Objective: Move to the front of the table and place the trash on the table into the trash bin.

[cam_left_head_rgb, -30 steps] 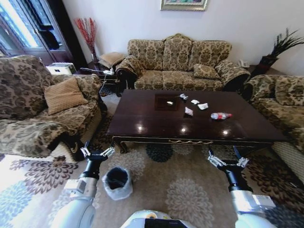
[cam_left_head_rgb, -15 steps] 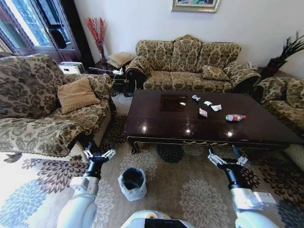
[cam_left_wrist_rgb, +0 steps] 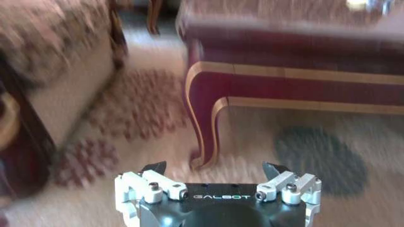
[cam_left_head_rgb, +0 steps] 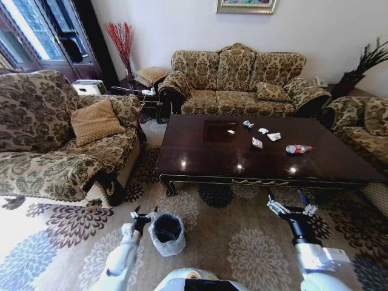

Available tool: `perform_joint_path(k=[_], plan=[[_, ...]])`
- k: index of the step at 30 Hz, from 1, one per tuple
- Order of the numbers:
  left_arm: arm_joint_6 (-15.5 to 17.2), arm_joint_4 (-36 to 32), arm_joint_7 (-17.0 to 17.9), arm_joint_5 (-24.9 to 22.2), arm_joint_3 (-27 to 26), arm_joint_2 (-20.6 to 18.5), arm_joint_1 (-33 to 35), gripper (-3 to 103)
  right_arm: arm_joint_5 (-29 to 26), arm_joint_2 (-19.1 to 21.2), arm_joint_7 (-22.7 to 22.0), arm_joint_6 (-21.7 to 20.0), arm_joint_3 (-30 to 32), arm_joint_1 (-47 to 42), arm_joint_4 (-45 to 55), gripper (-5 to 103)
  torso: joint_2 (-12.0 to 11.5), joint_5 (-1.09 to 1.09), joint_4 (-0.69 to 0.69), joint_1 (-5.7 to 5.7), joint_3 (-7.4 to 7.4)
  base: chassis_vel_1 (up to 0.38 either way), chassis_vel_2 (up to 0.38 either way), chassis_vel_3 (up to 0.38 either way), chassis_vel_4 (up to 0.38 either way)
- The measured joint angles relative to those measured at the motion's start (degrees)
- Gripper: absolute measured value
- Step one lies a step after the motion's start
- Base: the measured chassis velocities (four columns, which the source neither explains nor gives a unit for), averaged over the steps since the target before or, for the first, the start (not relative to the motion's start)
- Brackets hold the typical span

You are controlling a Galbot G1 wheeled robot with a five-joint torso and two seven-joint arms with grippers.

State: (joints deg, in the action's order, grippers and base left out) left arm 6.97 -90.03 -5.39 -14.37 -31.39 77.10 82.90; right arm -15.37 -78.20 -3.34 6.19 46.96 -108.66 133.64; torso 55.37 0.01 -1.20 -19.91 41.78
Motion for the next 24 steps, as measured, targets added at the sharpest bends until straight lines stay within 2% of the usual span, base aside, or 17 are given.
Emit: perform_joint_path(k=[1, 3, 6, 8, 9, 11, 13, 14, 17, 24], plan=[[0.3, 3.3, -0.3, 0.2, 0.9, -0.1, -1.2, 100, 0.0, -0.3, 0.0, 0.6, 0.3, -0.5, -0.3, 100, 0.0, -0.01, 0.02, 0.0, 0.0, 0.0, 0.0, 0.0, 0.0], [0.4, 4.8, -0.5, 0.3, 1.2, -0.1, -1.6, 100, 0.0, -0.4, 0.0, 0.8, 0.5, -0.8, -0.4, 100, 0.0, 0.0, 0.01, 0.0, 0.0, 0.0, 0.0, 0.0, 0.0], [0.1, 13.4, -1.7, 1.5, 2.9, -0.1, -4.6, 100, 0.6, -1.7, -0.1, 1.7, 1.2, -1.9, -1.1, 100, 0.0, -0.01, 0.0, 0.01, -0.01, 0.0, 0.0, 0.0, 0.0], [-0.1, 15.1, -1.9, 1.6, 3.2, -0.1, -5.1, 100, 0.7, -1.9, -0.1, 1.9, 1.2, -2.1, -1.2, 100, 0.0, -0.01, -0.01, 0.01, -0.01, 0.0, 0.0, 0.0, 0.0], [-0.4, 20.1, -2.1, 1.8, 3.9, 0.0, -7.1, 100, 0.7, -2.8, -0.1, 2.4, 1.3, -2.6, -1.6, 100, 0.0, -0.02, -0.01, 0.01, -0.01, 0.0, 0.0, 0.0, 0.0], [-0.4, 22.1, -2.1, 1.8, 3.9, 0.0, -8.1, 100, 0.7, -3.0, -0.2, 2.5, 1.4, -2.8, -1.8, 100, 0.0, -0.01, 0.0, 0.01, -0.01, 0.0, 0.0, 0.0, 0.0], [-0.4, 27.8, -2.2, 1.2, 4.0, 0.2, -11.1, 100, 0.8, -3.4, -0.3, 2.7, 1.7, -2.9, -1.9, 100, 0.0, -0.02, 0.0, 0.0, -0.01, 0.0, 0.0, 0.0, 0.0], [-0.4, 27.8, -2.2, 1.2, 4.0, 0.2, -11.1, 100, 0.8, -3.4, -0.3, 2.7, 1.7, -2.9, -1.9, 100, 0.0, -0.02, 0.0, 0.0, -0.01, 0.0, 0.0, 0.0, 0.0], [-0.2, 34.8, -2.1, 0.7, 4.2, 0.5, -15.1, 100, 0.7, -3.7, -0.4, 2.7, 2.2, -2.9, -1.9, 100, 0.0, -0.01, 0.0, 0.0, 0.0, 0.0, 0.0, 0.0, 0.0], [-0.9, 42.1, -1.5, 1.1, 3.1, 1.6, -20.5, 100, 0.6, -4.1, -0.5, 4.0, 2.7, -3.0, -2.8, 100, 0.0, -0.01, 0.0, 0.0, 0.0, 0.0, 0.0, 0.0, 0.0]])
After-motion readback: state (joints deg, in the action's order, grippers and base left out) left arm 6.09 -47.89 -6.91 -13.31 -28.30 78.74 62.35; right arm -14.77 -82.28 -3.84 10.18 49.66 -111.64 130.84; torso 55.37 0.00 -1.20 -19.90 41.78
